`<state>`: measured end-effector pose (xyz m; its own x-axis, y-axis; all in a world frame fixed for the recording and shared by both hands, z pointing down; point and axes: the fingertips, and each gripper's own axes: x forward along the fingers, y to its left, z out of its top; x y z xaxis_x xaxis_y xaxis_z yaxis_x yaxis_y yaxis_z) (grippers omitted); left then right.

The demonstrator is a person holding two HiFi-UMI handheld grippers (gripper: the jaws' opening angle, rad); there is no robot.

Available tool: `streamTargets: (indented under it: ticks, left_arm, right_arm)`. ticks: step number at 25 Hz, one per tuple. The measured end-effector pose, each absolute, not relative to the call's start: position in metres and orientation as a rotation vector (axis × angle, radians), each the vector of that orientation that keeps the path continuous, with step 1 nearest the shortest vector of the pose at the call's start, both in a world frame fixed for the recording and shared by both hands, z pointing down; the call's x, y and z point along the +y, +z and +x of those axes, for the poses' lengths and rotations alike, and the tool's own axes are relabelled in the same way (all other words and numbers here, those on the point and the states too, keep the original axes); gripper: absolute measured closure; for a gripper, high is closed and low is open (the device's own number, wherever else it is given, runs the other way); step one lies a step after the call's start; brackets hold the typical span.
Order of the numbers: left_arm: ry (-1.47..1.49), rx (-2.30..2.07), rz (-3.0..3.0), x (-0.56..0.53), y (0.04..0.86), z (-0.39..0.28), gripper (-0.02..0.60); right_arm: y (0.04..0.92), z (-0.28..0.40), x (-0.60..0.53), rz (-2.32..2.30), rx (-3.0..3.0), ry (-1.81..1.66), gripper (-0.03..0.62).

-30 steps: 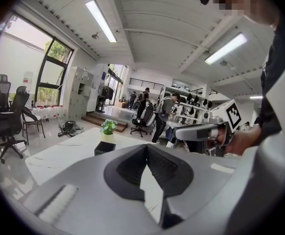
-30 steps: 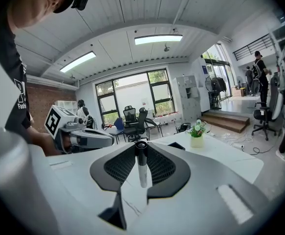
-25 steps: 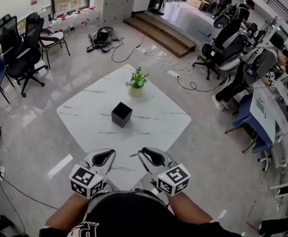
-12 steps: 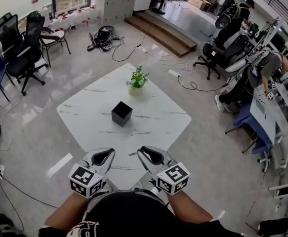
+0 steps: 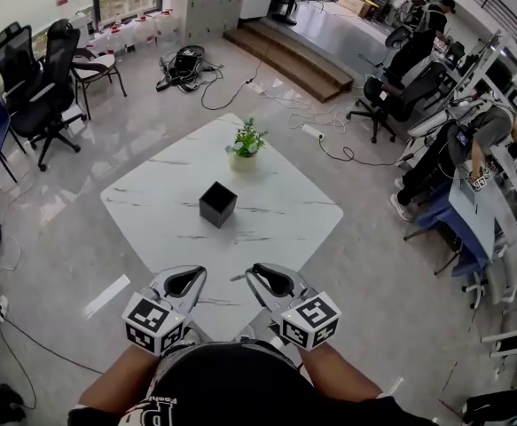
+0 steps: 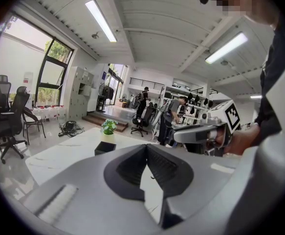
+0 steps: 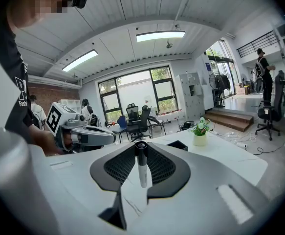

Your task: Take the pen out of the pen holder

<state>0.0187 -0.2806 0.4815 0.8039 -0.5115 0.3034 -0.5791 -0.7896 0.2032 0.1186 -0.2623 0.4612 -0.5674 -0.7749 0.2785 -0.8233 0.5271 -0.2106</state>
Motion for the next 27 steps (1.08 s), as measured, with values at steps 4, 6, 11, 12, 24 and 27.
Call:
streamTargets:
  ticks: [4, 6, 11, 12, 24, 27]
  left_arm:
    - [0.338, -0.836, 2.705, -0.2815, 0.4808, 0.0194, 0.525]
    - [0.339, -0.838, 2.704, -0.2824, 0.4808, 0.0187, 0.525]
    - [0.341, -0.845, 2.696, -0.2839, 0.4824, 0.017, 0.525]
    - [0.341, -0.846, 2.695, -0.284, 0.4825, 0.0172, 0.525]
    - [0.335, -0.85, 2.686, -0.2865, 0.4857, 0.0197, 0.525]
    - [0.337, -0.849, 2.684, -0.287, 0.4854, 0.0212, 0.525]
  right_arm:
    - [0.4629, 0.1177, -0.2634, 1.372, -2.612, 0.489, 0.523]
    - [0.4646, 0.117, -0.2641, 1.369, -2.61, 0.5, 0.523]
    - [0.4669, 0.1163, -0.2651, 1.361, -2.607, 0.509, 0.523]
    - [0.4671, 0.1166, -0.2654, 1.361, -2.607, 0.51, 0.523]
    - [0.4705, 0.1152, -0.2683, 1.344, -2.611, 0.52, 0.523]
    - [0.4693, 0.1163, -0.2696, 1.344, -2.612, 0.523, 0.523]
